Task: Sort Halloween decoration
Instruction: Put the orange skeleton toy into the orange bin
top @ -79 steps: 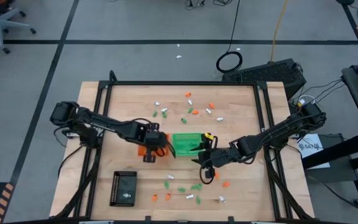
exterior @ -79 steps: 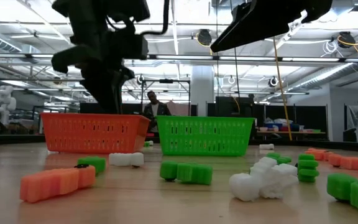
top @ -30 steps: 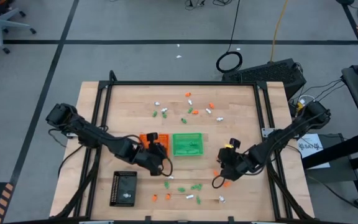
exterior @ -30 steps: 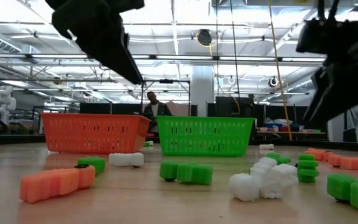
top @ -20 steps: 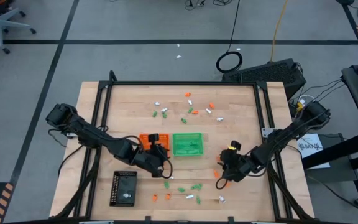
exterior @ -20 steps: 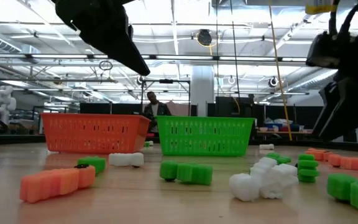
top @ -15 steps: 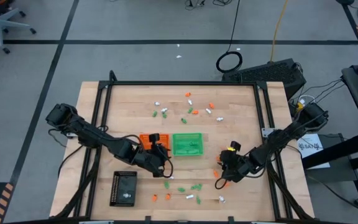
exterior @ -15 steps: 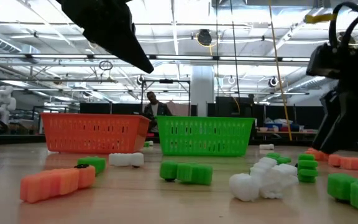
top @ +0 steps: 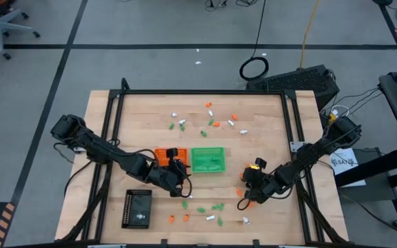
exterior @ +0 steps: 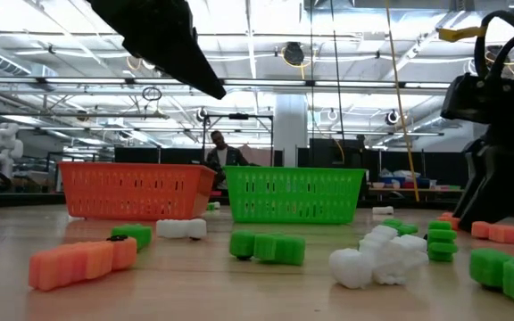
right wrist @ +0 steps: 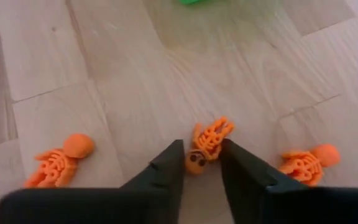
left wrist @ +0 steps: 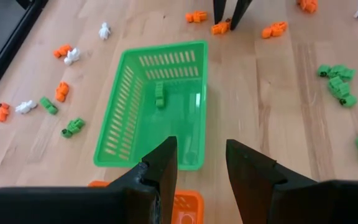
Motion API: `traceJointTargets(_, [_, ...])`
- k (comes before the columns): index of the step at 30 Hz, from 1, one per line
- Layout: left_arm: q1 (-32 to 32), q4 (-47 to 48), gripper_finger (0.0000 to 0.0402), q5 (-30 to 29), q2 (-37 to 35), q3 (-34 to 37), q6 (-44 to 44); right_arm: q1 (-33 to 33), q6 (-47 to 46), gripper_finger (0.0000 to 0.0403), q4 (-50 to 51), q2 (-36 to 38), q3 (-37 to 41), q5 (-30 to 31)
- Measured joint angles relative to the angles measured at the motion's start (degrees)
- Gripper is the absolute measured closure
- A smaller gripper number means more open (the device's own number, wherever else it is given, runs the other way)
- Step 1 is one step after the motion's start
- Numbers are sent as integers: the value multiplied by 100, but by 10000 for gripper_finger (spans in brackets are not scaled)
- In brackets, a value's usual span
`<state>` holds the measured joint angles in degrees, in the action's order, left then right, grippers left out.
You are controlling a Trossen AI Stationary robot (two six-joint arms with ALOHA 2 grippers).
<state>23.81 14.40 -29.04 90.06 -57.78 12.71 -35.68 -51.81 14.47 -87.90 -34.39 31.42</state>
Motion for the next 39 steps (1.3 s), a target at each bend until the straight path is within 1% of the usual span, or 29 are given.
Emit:
traceJointTargets(4, [0,2,267,-1,0,0,-2,0,48,384,7,1,0,7])
traceJointTargets(6, [0,1,267,0,0,0,2,2,122,393,9,0,0,15])
traceJointTargets(11, [0,0,267,2,0,0,7,9,383,385,85,83,-30,2])
traceJointTargets(22, [0,-88,267,9,0,0,24,11,1811,397,169,672,-541,22])
traceJointTargets(29, [0,-259,267,33,0,0,2,26,2628,398,523,1085,-1013,194])
traceJointTargets(32, [0,-331,267,35,0,0,-3,37,2989,398,751,1217,-1254,369])
traceJointTargets(39, [0,-369,267,35,0,0,-4,37,4470,398,916,1341,-1781,717])
